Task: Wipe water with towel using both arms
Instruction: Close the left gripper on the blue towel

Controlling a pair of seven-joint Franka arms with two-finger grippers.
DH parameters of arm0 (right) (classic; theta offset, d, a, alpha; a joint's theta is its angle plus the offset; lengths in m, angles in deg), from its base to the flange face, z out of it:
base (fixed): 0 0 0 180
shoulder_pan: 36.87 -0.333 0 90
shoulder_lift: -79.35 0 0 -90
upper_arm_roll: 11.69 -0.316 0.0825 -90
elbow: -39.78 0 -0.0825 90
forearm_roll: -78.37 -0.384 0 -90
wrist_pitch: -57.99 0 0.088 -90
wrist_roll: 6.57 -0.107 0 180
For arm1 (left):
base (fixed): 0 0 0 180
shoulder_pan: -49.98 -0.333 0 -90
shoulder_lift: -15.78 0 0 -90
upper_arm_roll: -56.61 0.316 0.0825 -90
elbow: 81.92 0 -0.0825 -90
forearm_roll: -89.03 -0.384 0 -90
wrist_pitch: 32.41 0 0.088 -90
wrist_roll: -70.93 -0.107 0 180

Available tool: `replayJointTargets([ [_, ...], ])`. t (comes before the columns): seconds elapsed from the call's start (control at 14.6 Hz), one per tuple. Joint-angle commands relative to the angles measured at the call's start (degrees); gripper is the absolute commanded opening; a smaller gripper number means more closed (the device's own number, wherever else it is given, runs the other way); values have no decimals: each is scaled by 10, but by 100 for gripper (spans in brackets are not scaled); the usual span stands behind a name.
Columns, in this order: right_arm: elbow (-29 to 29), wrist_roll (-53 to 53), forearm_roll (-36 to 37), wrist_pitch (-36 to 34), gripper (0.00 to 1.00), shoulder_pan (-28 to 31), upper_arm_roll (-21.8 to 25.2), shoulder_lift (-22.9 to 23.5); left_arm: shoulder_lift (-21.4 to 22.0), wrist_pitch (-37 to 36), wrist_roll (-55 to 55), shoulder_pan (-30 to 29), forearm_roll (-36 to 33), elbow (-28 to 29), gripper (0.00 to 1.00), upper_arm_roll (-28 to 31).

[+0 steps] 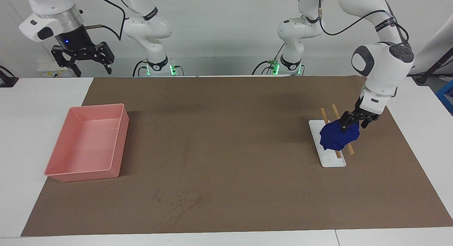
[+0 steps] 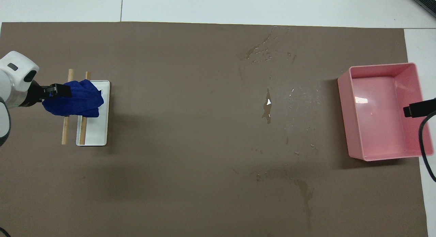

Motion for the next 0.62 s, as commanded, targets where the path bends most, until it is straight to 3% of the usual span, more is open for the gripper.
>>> replayJointTargets([
  [0.0,-4,5,-9,-7,100,2,0,-7,20,15,11,-2,-12,25,100,-3],
  [0.21,-4,5,-9,-7,100,2,0,-7,20,17,12,-1,-12,26,100,-4],
  [0.27,-4,5,-9,-7,100,2,0,-7,21,18,12,-1,-13,30,93,-3],
  [0.34,-4,5,-9,-7,100,2,0,-7,24,20,14,-1,-12,38,75,-4],
  [0.41,-4,5,-10,-7,100,2,0,-7,24,22,19,-1,-12,39,28,-4],
  [0.48,-4,5,-9,-7,100,2,0,-7,24,21,31,0,-12,39,0,-4],
  [0.55,-4,5,-9,-7,100,2,0,-7,24,19,33,0,-12,36,0,-5],
])
